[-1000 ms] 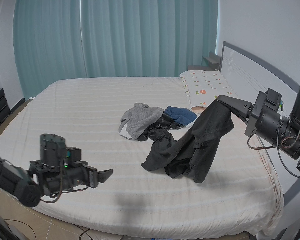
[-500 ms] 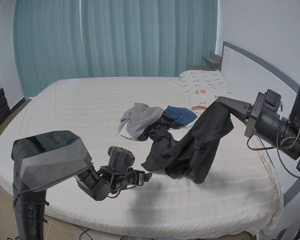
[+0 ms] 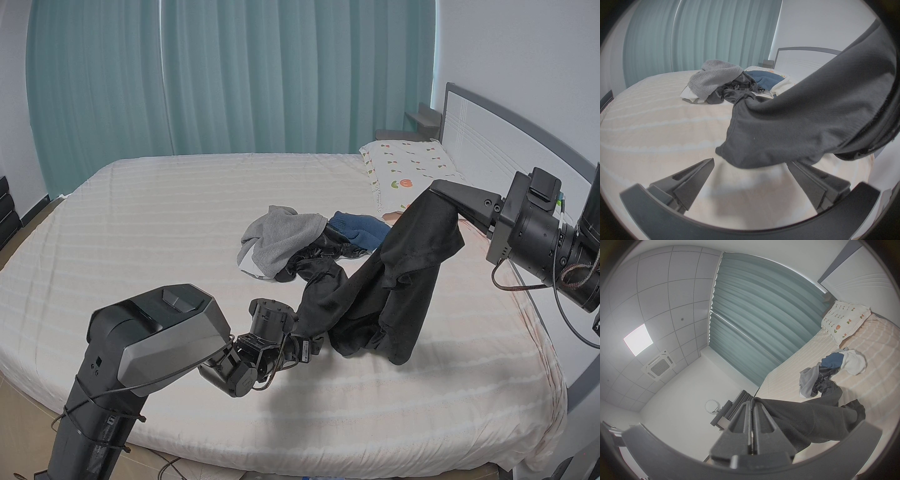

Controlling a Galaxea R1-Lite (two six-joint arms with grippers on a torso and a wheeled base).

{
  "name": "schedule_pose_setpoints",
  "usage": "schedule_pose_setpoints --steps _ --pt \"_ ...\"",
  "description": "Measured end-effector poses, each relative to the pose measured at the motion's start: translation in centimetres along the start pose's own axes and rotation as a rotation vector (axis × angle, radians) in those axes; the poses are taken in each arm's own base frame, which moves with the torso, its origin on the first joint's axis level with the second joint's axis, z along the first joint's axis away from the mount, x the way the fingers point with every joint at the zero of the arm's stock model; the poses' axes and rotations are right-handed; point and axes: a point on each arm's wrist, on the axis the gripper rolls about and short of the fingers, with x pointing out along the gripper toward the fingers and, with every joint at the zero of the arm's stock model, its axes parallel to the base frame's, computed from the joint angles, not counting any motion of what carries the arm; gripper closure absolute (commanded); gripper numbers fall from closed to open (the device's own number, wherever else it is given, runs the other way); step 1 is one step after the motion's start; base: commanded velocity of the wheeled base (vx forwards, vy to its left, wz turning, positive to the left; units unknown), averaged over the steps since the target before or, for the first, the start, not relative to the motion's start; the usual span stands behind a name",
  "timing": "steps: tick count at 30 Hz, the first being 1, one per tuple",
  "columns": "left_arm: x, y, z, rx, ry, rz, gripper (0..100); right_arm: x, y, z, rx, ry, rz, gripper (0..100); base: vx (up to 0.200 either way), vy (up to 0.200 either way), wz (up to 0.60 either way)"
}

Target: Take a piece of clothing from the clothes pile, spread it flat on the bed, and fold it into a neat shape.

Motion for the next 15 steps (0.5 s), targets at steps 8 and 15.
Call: schedule_pose_setpoints --steps 8,15 --pt "2.4 -0.4 1.3 -0.062 -0.102 0.053 100 0.1 -0.1 0.0 0.001 -0.001 -0.003 100 0.0 0.0 0.0" --pt "3.1 -0.3 1.8 -0.228 -0.143 0.089 100 0.3 -1.2 -0.1 0.006 0.005 -0.039 100 0.0 0.0 0.0"
